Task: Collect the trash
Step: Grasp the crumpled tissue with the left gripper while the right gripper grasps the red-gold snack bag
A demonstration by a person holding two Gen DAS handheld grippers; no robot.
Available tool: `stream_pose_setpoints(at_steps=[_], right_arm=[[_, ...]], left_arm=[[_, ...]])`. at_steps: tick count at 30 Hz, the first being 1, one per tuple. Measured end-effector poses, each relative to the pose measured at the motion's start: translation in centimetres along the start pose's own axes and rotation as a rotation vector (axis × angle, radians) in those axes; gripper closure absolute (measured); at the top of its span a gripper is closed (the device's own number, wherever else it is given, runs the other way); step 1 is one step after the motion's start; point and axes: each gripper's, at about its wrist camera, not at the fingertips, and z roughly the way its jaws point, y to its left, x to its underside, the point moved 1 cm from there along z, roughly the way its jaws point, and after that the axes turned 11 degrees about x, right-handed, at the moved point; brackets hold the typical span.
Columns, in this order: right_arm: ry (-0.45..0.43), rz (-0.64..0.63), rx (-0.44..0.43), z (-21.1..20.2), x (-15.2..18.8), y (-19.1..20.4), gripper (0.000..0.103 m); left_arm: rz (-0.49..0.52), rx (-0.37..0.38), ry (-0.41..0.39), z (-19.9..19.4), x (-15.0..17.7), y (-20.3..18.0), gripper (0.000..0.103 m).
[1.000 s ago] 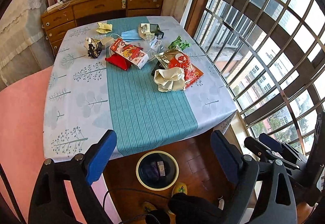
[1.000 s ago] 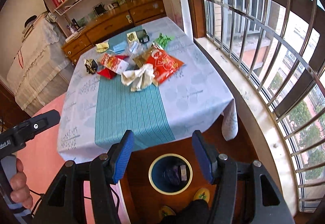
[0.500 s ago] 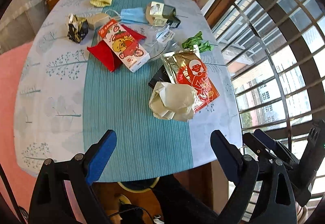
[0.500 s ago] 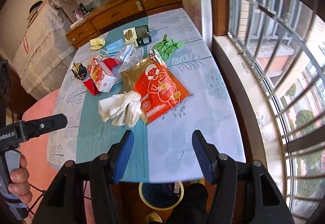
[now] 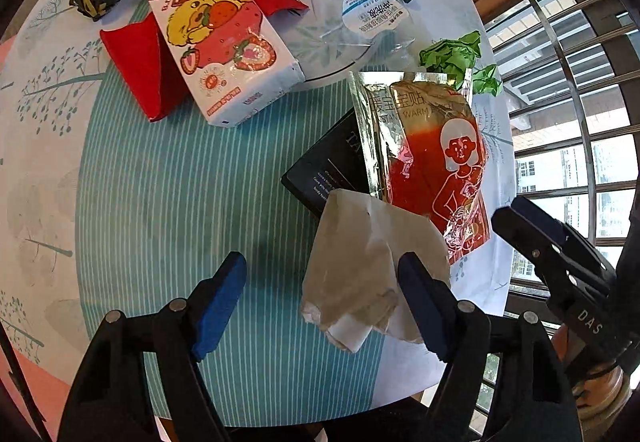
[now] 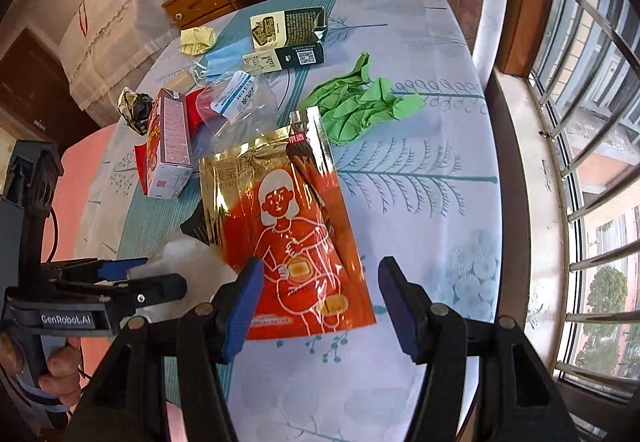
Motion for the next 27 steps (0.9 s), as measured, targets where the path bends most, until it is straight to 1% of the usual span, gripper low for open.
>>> stream_pose_setpoints(at_steps=[2, 5, 10, 11, 12, 13, 14, 15, 17, 18, 19, 20, 22, 25, 27], right_arm=[[0.015, -0.033, 0.004, 1.2, -0.7, 0.1, 0.043], [0.035, -0.064, -0.015, 2.4, -1.1, 0.3, 0.043], [0.058, -0.104, -0.046, 3.5, -0.8, 1.1, 0.042], [0.038, -0.111, -0.049, 3.4, -0.7, 1.2, 0.042], [0.033, -0.12, -0.047, 3.5, -0.6, 1.4, 0.041], [0.023, -0.135, -0.043, 3.4, -0.4, 1.7, 0.041], [0.014, -0.147, -0.034, 3.4, -0.3, 1.9, 0.041], [0.012, -0.156, -0.037, 3.4, -0.3, 2.0, 0.044], [0.009, -0.17, -0.043, 3.3, -0.1, 2.3, 0.052], [0.007, -0.174, -0.035, 3.2, -0.1, 2.4, 0.059], [0.006, -0.174, -0.028, 3.2, -0.2, 2.3, 0.068], [0.009, -0.168, -0.03, 3.2, -0.2, 2.1, 0.073], [0.021, -0.147, -0.062, 3.2, -0.3, 1.6, 0.085], [0.007, -0.145, -0.085, 2.4, -0.3, 1.7, 0.093], [-0.011, -0.141, -0.088, 1.5, -0.2, 1.9, 0.096]], left_arm=[[0.007, -0.004, 0.002, 0.6, 0.0, -0.3, 0.026], [0.019, 0.007, 0.01, 1.3, -0.1, -0.8, 0.026], [0.043, 0.036, 0.035, 2.5, 0.3, -2.1, 0.028], [0.046, 0.042, 0.046, 2.9, 0.5, -2.3, 0.034], [0.046, 0.052, 0.054, 3.0, -0.1, -2.6, 0.038], [0.045, 0.063, 0.062, 3.3, 0.1, -2.8, 0.046], [0.045, 0.069, 0.065, 3.4, 0.1, -3.0, 0.049], [0.048, 0.06, 0.059, 3.5, 0.0, -3.2, 0.049], [0.058, 0.042, 0.045, 3.5, 0.2, -3.6, 0.059], [0.058, 0.036, 0.036, 3.4, 0.2, -3.7, 0.062], [0.057, 0.031, 0.026, 3.2, 0.1, -3.8, 0.067], [0.058, 0.032, 0.019, 3.0, 0.0, -3.8, 0.07], [0.068, 0.013, 0.01, 2.6, 0.1, -4.1, 0.073], [0.09, -0.006, -0.01, 1.8, 0.4, -4.7, 0.076], [0.093, -0.02, -0.022, 1.5, 0.5, -4.7, 0.078]])
